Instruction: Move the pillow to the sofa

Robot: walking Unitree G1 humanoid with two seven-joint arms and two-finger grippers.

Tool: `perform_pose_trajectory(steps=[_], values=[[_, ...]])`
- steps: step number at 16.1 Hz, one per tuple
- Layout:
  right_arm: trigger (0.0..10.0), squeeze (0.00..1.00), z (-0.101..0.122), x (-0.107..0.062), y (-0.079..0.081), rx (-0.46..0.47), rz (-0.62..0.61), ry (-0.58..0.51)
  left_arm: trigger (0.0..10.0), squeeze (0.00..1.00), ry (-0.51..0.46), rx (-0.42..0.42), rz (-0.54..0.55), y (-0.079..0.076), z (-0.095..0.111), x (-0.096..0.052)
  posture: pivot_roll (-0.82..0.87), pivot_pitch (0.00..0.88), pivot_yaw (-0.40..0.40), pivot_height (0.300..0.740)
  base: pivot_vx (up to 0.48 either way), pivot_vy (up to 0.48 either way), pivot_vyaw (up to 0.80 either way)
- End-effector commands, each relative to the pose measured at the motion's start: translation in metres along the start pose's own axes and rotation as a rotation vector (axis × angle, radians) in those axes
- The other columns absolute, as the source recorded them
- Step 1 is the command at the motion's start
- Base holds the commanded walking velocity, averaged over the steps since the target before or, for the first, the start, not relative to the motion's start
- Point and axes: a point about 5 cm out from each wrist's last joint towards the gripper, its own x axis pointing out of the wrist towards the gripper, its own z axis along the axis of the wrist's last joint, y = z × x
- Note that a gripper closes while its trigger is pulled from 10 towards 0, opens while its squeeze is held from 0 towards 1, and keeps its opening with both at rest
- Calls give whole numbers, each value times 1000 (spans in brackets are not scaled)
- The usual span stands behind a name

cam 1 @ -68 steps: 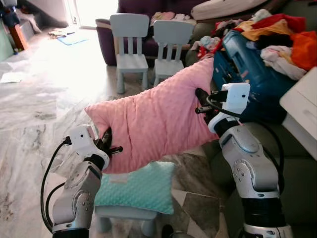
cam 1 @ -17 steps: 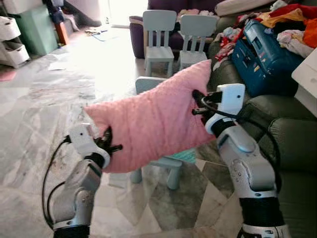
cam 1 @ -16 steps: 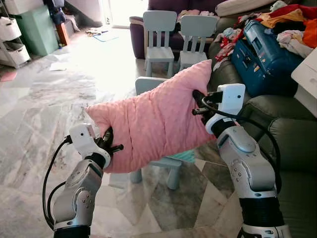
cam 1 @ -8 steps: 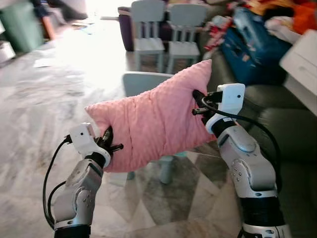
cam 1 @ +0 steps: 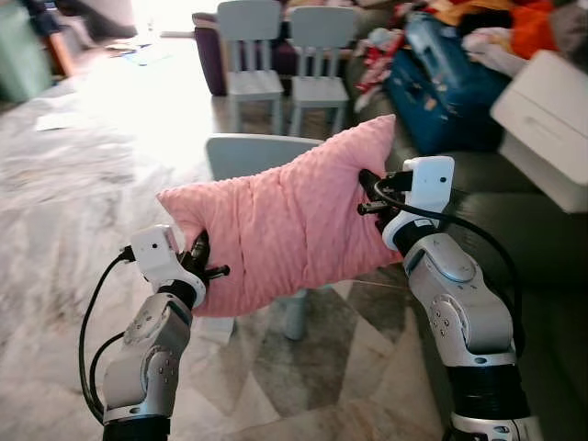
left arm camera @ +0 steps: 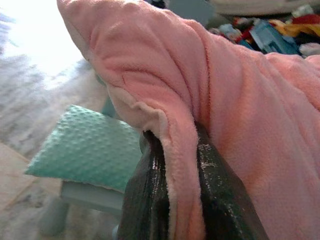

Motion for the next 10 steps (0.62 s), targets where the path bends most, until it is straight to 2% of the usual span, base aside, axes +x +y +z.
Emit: perform_pose_trajectory(steps=[1, 10], values=[[10000, 0, 5, -1, 1, -5, 7, -12, 10000, 0, -1, 4, -21, -5, -1, 1, -141, 54, -53, 740, 0, 0, -800], [10000, 0, 5, 1, 1, 1, 20, -5, 10000, 0, 1, 7, -5, -2, -3, 1, -136, 44, -62, 740, 0, 0, -790]])
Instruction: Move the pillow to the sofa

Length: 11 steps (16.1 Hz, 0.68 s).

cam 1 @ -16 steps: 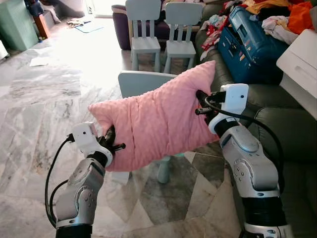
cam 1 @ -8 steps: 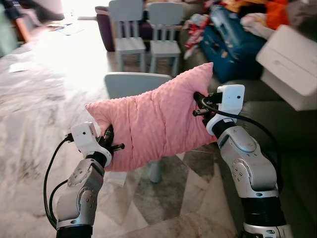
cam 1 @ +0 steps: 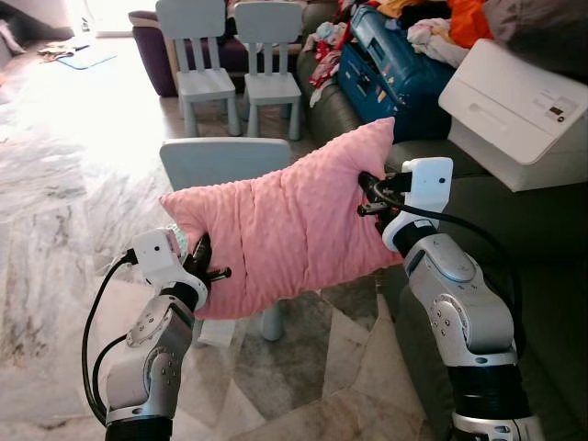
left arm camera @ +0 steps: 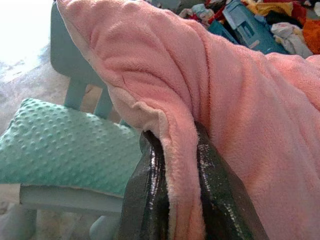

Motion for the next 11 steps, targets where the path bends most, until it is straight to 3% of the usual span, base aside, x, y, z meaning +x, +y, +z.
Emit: perform_pose_trajectory(steps=[1, 4, 11], values=[[10000, 0, 6, 1, 1, 0, 14, -18, 10000, 0, -6, 3, -21, -3, 0, 0, -136, 44, -62, 740, 0, 0, -781], [10000, 0, 7, 1, 1, 6, 15, -33, 10000, 0, 15, 10, -21, -2, -2, -1, -136, 44, -62, 740, 0, 0, -773], [10000, 0, -1, -3, 3, 55, -61, -77, 10000, 0, 78, 83, -87, -2, 3, 4, -108, 51, 50, 740, 0, 0, 0]])
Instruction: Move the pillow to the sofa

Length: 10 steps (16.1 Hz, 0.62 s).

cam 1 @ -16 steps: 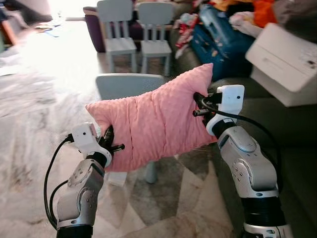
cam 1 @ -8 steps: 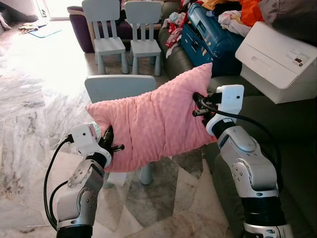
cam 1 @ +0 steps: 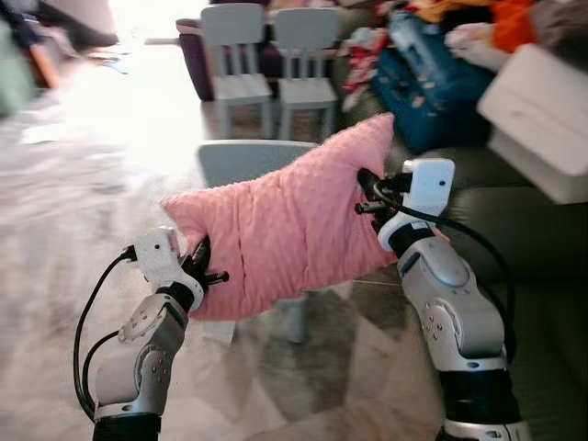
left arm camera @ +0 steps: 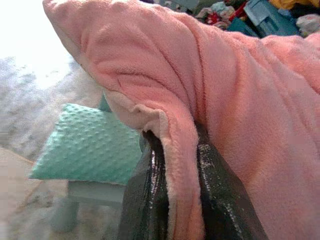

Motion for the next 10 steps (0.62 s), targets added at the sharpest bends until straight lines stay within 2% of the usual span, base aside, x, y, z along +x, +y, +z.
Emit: perform_pose_trajectory(steps=[1, 4, 8, 10], values=[[10000, 0, -2, -3, -3, 13, -38, -22, 10000, 0, 23, 34, -56, -9, 2, 4, -106, 49, 67, 740, 0, 0, 0], [10000, 0, -5, -4, -3, 29, -76, -38, 10000, 0, 40, 66, -99, -12, 5, 6, -107, 40, 85, 740, 0, 0, 0], [10000, 0, -5, -4, -9, 16, -96, -26, 10000, 0, 31, 62, -95, -14, 6, 9, -109, 50, 60, 740, 0, 0, -800], [10000, 0, -7, -5, -7, -1, -71, -9, 10000, 0, 18, 16, -59, -9, 2, 8, -119, 56, 32, 740, 0, 0, -800]])
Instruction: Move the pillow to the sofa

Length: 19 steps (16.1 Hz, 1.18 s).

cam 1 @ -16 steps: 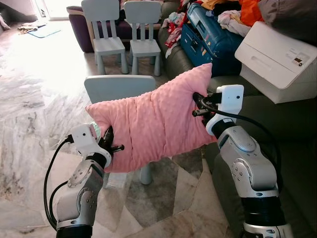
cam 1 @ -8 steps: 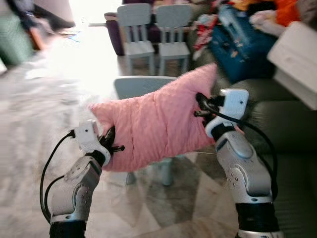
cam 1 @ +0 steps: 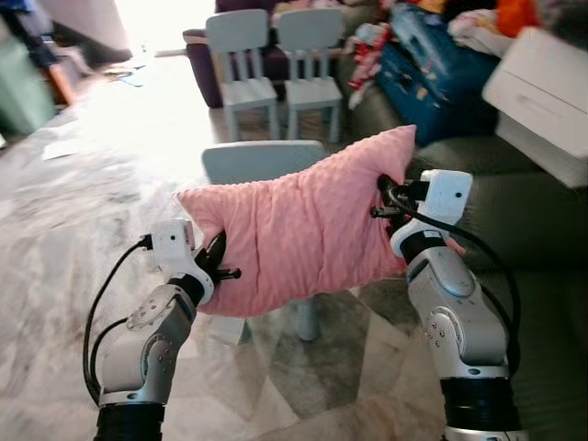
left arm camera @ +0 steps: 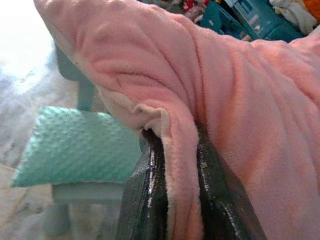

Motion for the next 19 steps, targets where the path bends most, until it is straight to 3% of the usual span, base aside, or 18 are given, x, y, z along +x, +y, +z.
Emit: perform_pose_trajectory(steps=[1, 13, 19], values=[[10000, 0, 1, 0, 6, -4, 30, -2, 10000, 0, -16, -2, 20, 3, 2, 0, -119, 60, 31, 740, 0, 0, -800], [10000, 0, -2, -2, 2, -24, -8, 9, 10000, 0, 0, 26, 11, 0, 0, 0, -109, 92, 36, 740, 0, 0, -797], [10000, 0, -4, -3, 2, -27, -2, 14, 10000, 0, 12, 30, 0, -1, -4, -1, -115, 58, 33, 740, 0, 0, -792]])
